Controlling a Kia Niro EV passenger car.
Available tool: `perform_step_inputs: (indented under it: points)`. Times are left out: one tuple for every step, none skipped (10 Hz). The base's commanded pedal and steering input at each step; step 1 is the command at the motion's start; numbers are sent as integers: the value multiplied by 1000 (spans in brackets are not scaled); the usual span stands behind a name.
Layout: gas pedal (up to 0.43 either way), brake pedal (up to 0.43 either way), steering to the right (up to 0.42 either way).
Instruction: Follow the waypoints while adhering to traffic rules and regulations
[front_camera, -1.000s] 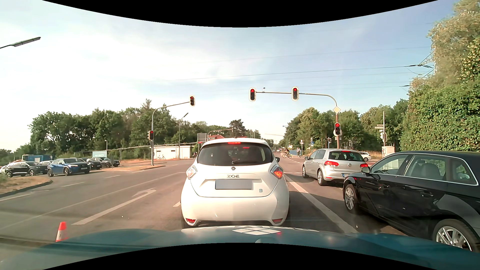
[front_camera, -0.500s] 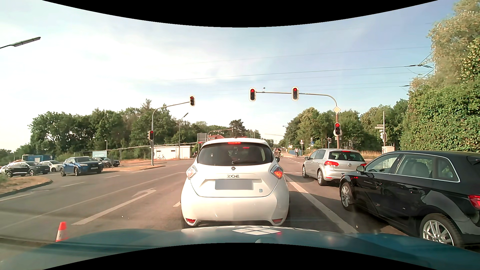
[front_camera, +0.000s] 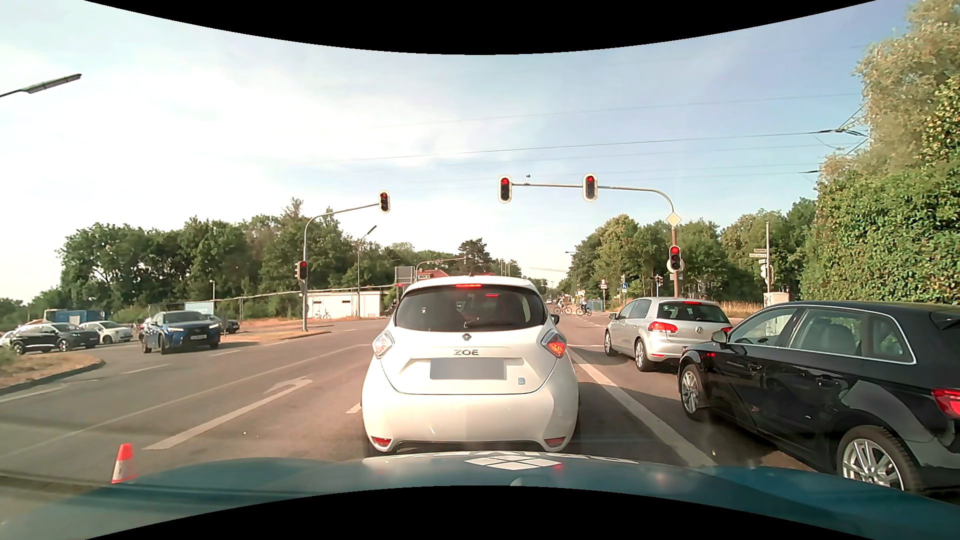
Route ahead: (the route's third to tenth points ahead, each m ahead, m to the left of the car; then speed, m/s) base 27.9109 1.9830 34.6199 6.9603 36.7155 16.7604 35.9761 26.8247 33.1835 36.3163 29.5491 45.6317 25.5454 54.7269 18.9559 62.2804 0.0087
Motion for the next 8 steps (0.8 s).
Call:
perform_step_inputs:
  points:
    - [0,195,6]
    - [0,189,5]
    - [0,195,5]
    - [0,195,5]
    - [0,195,5]
    - [0,195,5]
    - [0,195,5]
    - [0,195,5]
